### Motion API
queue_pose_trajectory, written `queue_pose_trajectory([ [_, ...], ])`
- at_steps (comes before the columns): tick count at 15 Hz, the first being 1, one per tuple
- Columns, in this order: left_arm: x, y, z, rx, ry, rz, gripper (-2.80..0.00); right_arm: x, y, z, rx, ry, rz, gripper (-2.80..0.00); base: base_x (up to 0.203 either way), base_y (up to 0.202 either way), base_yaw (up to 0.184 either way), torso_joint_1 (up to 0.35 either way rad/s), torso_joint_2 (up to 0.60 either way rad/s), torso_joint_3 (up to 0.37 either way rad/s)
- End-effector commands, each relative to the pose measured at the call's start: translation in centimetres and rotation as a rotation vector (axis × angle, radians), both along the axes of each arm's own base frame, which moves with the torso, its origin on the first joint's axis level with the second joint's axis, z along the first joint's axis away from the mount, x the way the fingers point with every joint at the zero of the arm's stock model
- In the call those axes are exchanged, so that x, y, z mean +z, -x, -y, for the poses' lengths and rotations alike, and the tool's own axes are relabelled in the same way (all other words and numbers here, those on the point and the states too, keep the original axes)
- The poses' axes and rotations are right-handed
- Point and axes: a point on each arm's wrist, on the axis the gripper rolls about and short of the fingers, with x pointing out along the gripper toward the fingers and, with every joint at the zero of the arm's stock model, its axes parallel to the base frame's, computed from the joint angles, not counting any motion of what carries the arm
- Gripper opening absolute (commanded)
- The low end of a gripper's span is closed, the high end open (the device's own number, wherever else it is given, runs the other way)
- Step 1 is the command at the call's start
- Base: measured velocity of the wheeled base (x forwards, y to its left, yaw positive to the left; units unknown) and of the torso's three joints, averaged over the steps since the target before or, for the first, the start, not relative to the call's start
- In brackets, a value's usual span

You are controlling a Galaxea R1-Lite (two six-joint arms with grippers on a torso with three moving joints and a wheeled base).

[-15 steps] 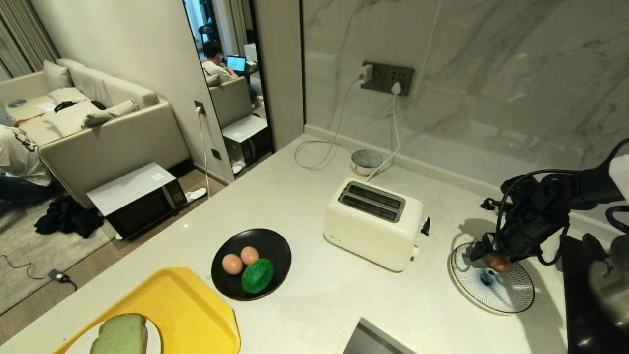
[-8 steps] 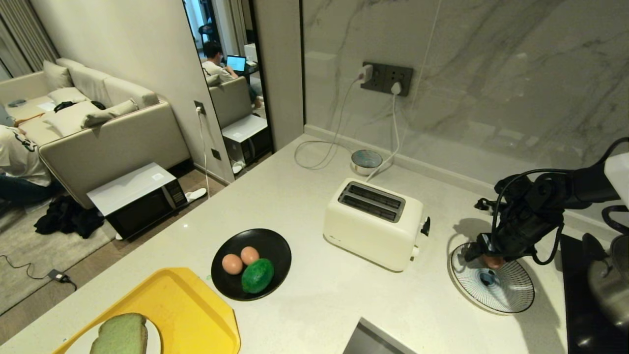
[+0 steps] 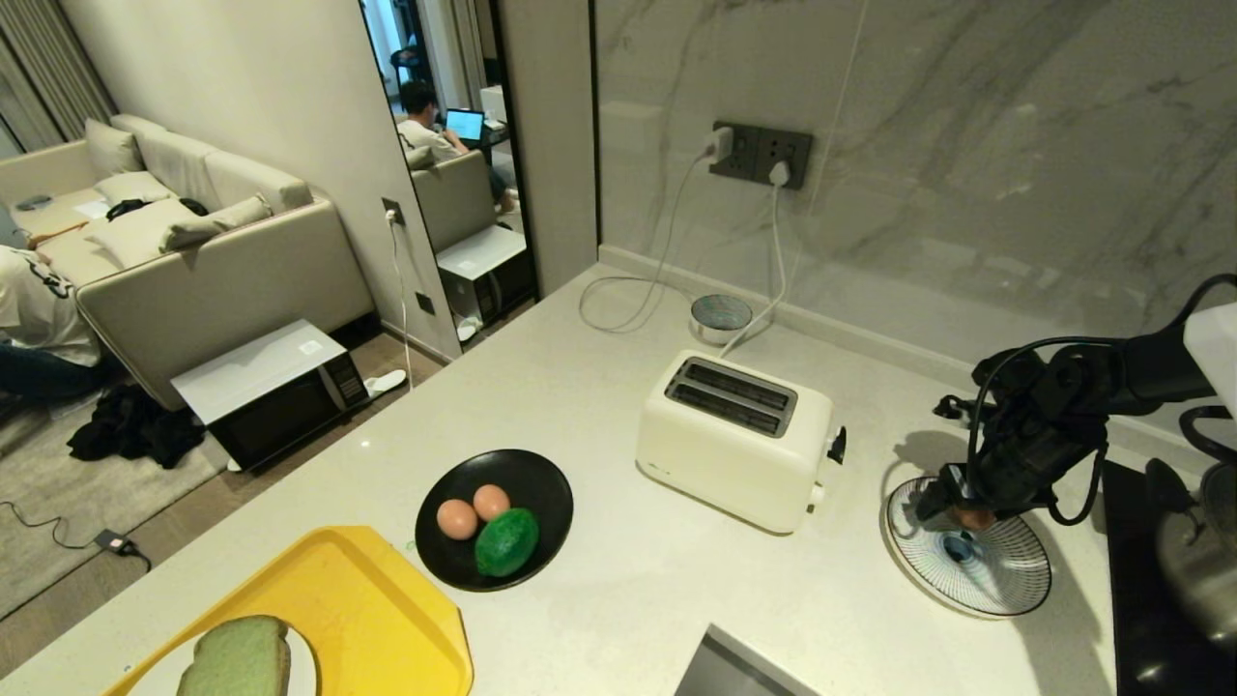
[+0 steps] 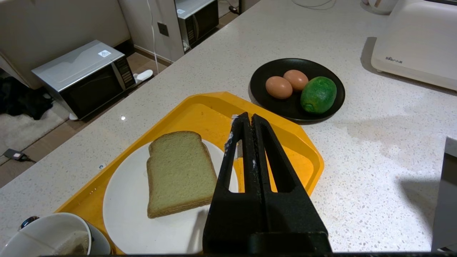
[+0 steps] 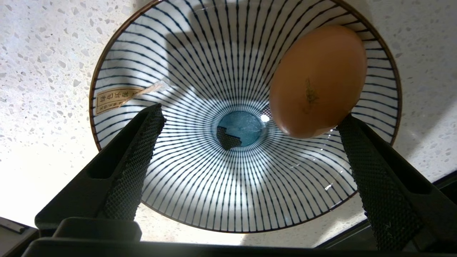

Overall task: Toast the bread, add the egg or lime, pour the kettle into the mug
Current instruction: Pick up the egg

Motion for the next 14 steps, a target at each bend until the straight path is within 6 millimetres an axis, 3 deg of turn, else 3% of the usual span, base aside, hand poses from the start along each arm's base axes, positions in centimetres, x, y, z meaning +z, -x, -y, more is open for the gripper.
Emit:
queue_pose_trajectory([
  [1,0.00,0.00,0.00,0.001,0.001,0.000,-2.80,-0.22,-0.01,0.03,-0.001,-0.002,-0.008,0.00,0.000,0.000,0.000,0.000,0.00,0.000],
  [14,0.00,0.00,0.00,0.001,0.001,0.000,-2.80,-0.75,-1.00,0.24,-0.098,-0.025,-0.006,0.00,0.000,0.000,0.000,0.000,0.00,0.000],
])
